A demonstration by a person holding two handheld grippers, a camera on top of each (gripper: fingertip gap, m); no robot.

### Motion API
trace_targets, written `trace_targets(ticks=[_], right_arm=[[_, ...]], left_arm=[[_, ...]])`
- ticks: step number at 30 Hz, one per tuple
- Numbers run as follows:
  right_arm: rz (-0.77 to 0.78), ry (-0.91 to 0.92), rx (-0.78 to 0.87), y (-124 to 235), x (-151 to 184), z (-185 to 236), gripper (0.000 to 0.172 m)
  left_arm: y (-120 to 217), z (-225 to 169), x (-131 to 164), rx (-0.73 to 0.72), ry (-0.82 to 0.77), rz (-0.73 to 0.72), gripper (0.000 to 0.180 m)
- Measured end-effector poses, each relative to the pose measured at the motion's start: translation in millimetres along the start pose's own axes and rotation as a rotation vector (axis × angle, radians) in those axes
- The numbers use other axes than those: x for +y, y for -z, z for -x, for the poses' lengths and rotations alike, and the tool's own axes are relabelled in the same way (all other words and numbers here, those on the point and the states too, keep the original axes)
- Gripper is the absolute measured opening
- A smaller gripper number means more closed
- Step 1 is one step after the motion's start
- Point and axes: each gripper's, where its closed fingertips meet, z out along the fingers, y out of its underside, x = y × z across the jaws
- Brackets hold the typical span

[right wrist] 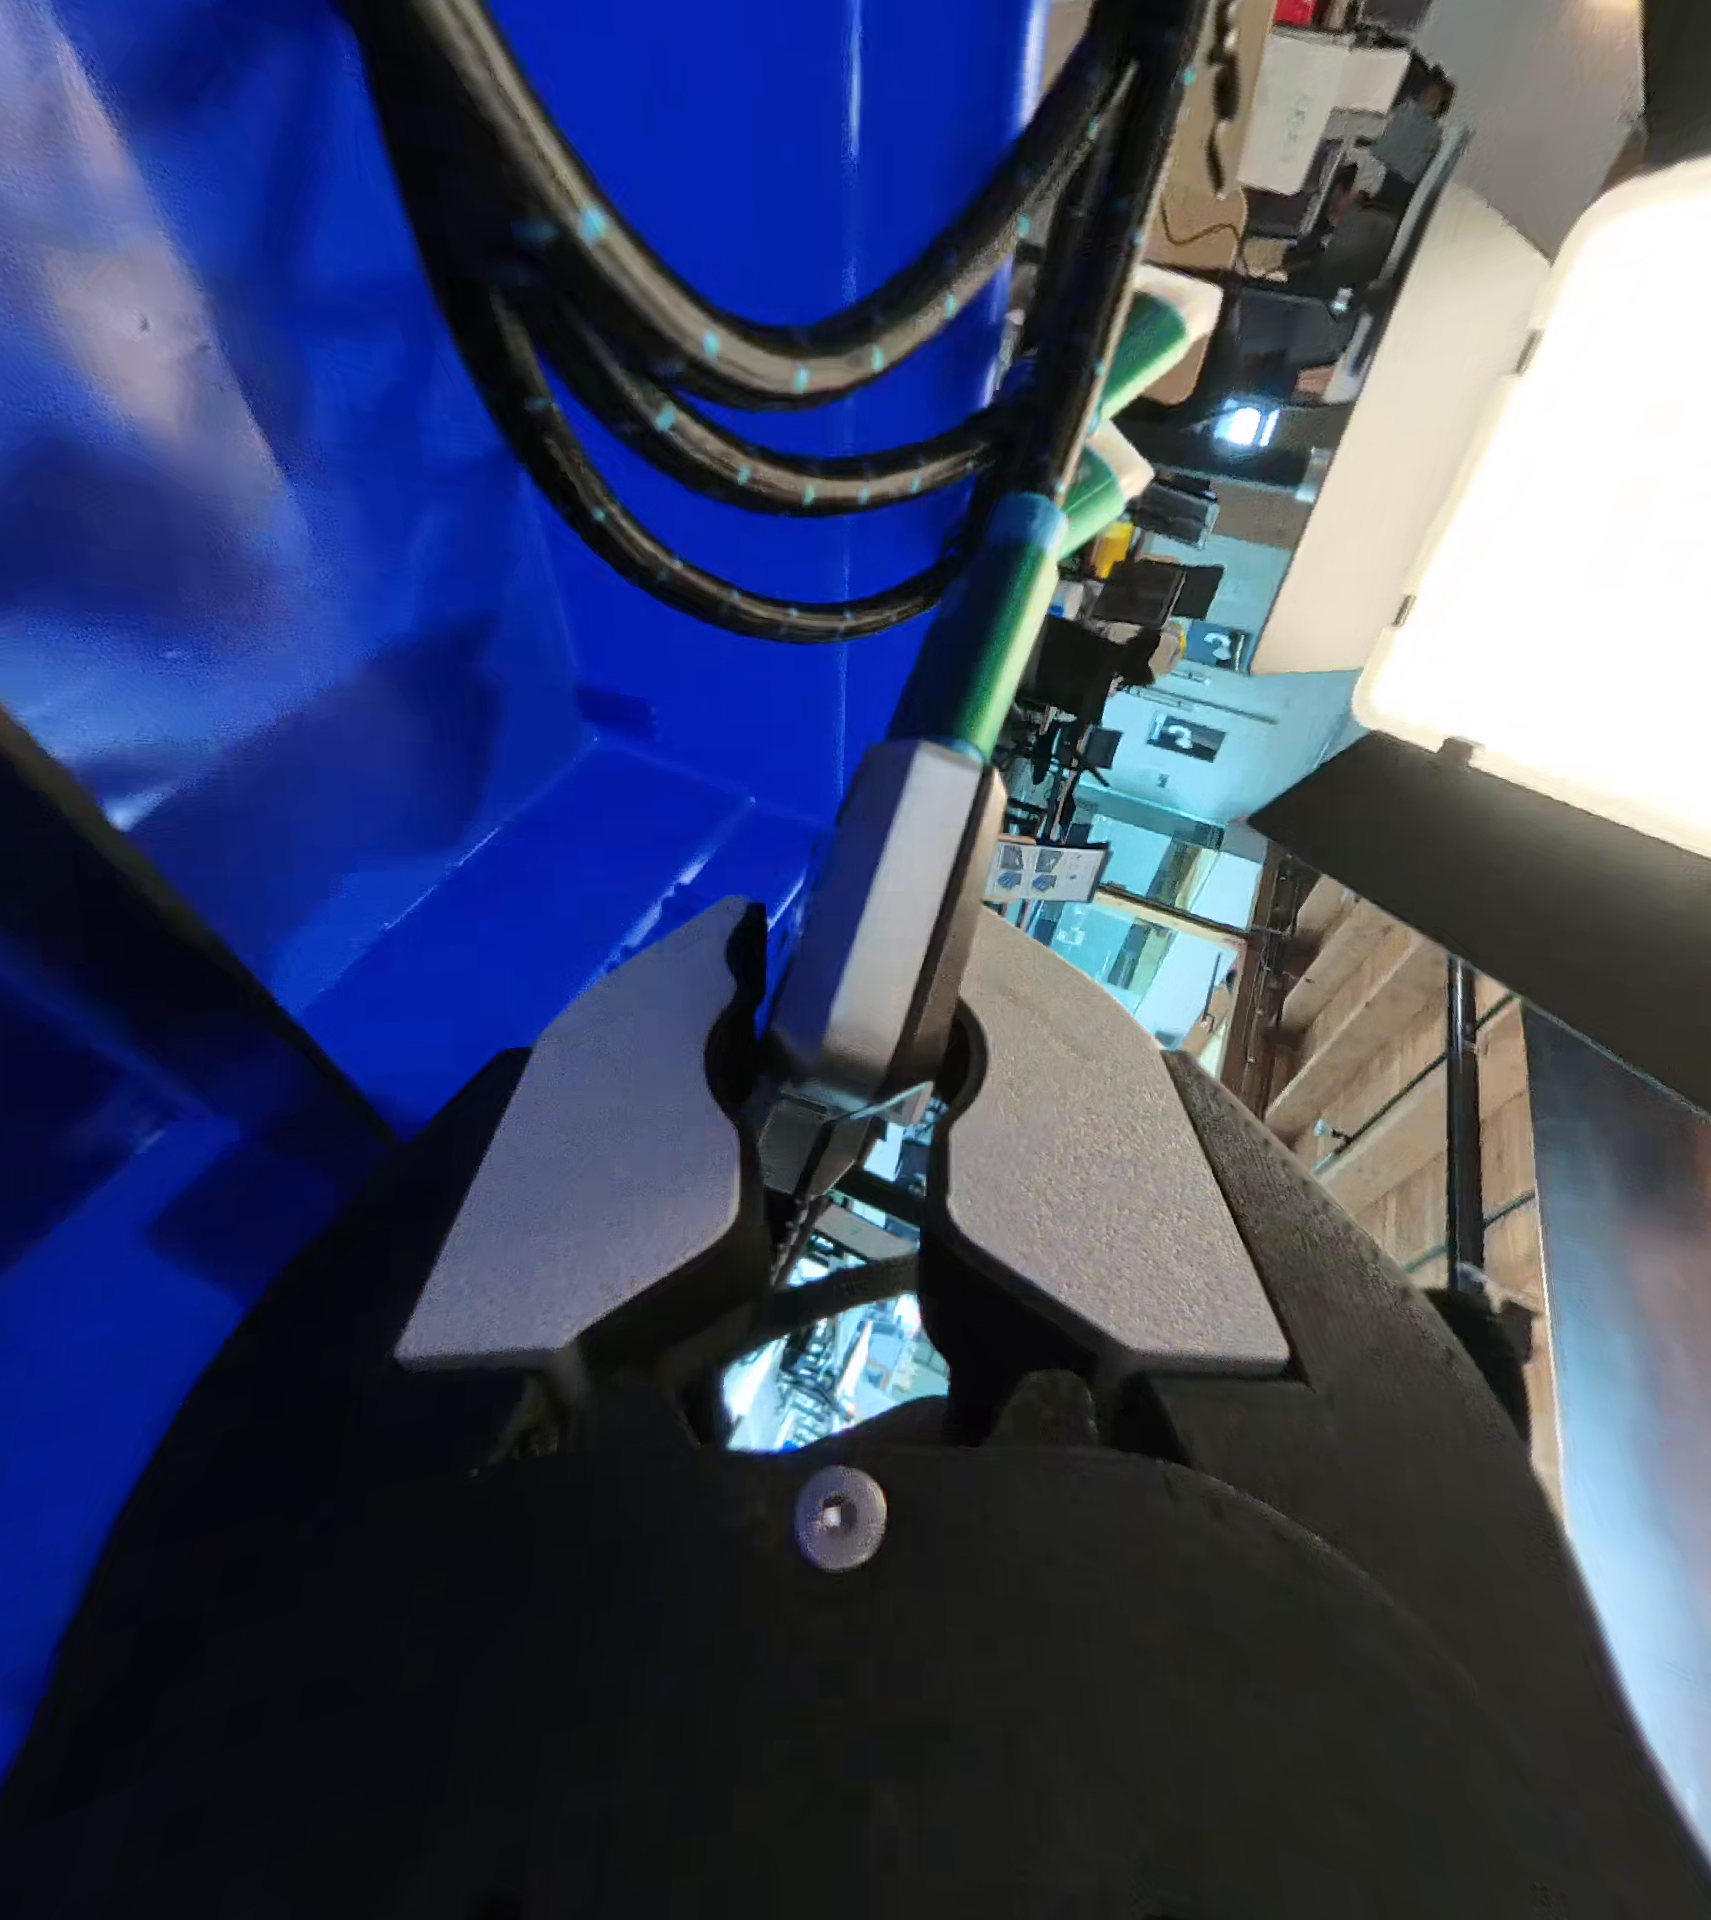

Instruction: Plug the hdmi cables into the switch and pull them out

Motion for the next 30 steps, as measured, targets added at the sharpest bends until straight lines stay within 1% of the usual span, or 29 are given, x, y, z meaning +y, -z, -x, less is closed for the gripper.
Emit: trace_targets(ticks=[1, 2, 5, 7, 8, 10, 13, 15, 16, 18, 20, 22, 23, 25, 27, 28, 29, 30], right_arm=[[-0.005, 0.017, -0.026, -0.4, -0.4, 1.9, 0.033], [-0.022, 0.008, -0.084, 0.8, -1.8, 4.7, 0.036], [-0.060, 0.003, -0.274, 7.9, -1.3, 14.9, 0.055], [-0.093, -0.027, -0.380, 16.3, -1.7, 19.0, 0.062], [-0.123, -0.093, -0.428, 22.6, -3.8, 17.5, 0.066], [-0.179, -0.259, -0.459, 36.2, -5.5, 2.8, 0.077], [-0.255, -0.497, -0.438, 64.8, 3.7, -23.2, 0.078], [-0.279, -0.650, -0.411, 83.5, 20.8, -32.2, 0.073], [-0.263, -0.719, -0.399, 89.1, 35.0, -31.4, 0.073], [-0.211, -0.858, -0.412, 94.1, 66.4, -17.2, 0.068], [-0.156, -1.009, -0.464, 90.4, 88.9, 6.2, 0.063], [-0.091, -1.070, -0.497, 84.4, 105.1, 29.7, 0.065], [-0.085, -1.094, -0.515, 81.6, 108.9, 38.4, 0.066], [-0.128, -1.206, -0.582, 73.5, 109.0, 47.8, 0.066], [-0.185, -1.357, -0.667, 60.5, 107.9, 50.2, 0.073], [-0.200, -1.421, -0.715, 53.1, 107.8, 52.5, 0.080], [-0.205, -1.469, -0.767, 45.9, 107.7, 56.8, 0.082], [-0.209, -1.508, -0.807, 39.1, 107.5, 60.6, 0.090]], left_arm=[[-0.3, -0.2, 0.8, -0.003, -0.006, 0.003, 0.020], [-0.7, 0.2, 1.6, -0.007, -0.009, 0.006, 0.020], [-1.4, 2.0, 1.9, -0.010, -0.001, 0.010, 0.020], [-1.4, 3.1, 1.3, -0.013, 0.004, 0.007, 0.020], [-1.3, 3.4, 1.2, -0.015, 0.004, 0.005, 0.020], [-1.1, 3.2, 1.1, -0.018, -0.001, 0.004, 0.020], [-0.5, 3.0, 0.6, -0.025, -0.012, -0.003, 0.020], [0.2, 3.4, -0.5, -0.031, -0.016, -0.012, 0.020], [0.6, 3.6, -1.1, -0.034, -0.016, -0.017, 0.020], [0.9, 4.5, -1.8, -0.036, -0.012, -0.021, 0.020], [0.7, 5.4, -2.1, -0.036, -0.006, -0.021, 0.020], [-0.2, 7.2, -2.2, -0.032, 0.009, -0.017, 0.020], [-0.7, 8.3, -2.5, -0.029, 0.018, -0.017, 0.020], [-2.3, 10.5, -2.7, -0.024, 0.035, -0.014, 0.020], [-4.4, 12.6, -2.8, -0.019, 0.041, -0.013, 0.020], [-5.9, 13.6, -2.4, -0.016, 0.044, -0.009, 0.020], [-7.5, 14.4, -1.3, -0.014, 0.047, -0.002, 0.020], [-9.0, 14.7, -0.1, -0.012, 0.047, 0.006, 0.020]])
